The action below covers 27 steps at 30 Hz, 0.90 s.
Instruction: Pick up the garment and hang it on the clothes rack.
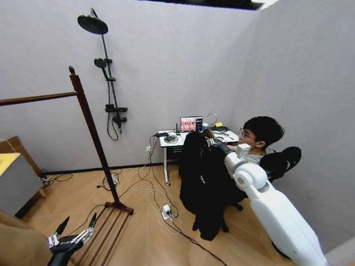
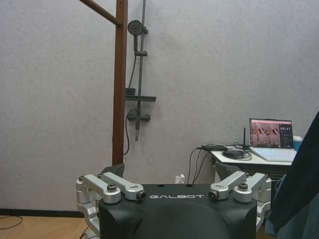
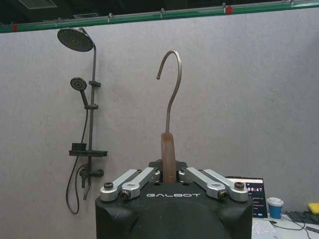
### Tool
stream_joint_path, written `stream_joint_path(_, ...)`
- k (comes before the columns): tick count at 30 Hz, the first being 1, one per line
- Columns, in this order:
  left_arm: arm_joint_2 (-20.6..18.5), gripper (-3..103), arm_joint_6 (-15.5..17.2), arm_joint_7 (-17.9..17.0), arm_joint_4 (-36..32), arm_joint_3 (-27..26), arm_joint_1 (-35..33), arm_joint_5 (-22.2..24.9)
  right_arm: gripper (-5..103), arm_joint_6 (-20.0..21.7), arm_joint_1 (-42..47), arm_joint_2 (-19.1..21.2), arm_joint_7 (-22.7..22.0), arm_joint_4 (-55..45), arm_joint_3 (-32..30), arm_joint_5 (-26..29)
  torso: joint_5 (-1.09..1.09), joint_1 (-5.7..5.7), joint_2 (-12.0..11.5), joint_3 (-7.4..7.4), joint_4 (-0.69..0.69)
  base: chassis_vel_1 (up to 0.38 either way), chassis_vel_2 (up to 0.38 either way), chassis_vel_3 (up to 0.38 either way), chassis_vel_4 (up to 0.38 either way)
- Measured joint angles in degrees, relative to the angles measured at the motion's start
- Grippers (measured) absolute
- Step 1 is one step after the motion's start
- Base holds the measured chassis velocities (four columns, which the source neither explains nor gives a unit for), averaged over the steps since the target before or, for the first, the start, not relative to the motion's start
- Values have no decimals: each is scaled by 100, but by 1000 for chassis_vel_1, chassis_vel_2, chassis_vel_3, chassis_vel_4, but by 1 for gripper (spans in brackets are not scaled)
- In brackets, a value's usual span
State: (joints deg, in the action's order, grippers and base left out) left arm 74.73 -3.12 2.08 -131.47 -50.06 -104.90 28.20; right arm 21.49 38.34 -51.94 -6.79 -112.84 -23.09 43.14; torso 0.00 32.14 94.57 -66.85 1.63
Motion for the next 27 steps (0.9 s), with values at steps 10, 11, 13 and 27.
stream_joint_path(10, 0, 100, 0, 0, 0, 0, 0, 0, 9, 25, 515, 13, 166, -216, -271, -84, 1, 0, 0, 0, -1, 23, 22, 11, 20)
stream_joint_path(11, 0, 100, -1, 0, 0, 0, 0, 0, 9, 26, 544, -5, 172, -218, -271, -97, 1, 0, 0, 0, -2, 63, 56, 42, 45)
stream_joint_path(13, 0, 100, 0, 0, 0, 0, 0, 0, 9, 27, 560, -25, 178, -217, -272, -108, 1, 0, 0, 0, -1, 64, 56, 42, 56)
stream_joint_path(27, 0, 100, 0, 0, 0, -1, 0, 0, 9, 36, 489, -137, 192, -59, -149, -94, 0, -1, 0, -1, -2, 95, 94, 105, 87)
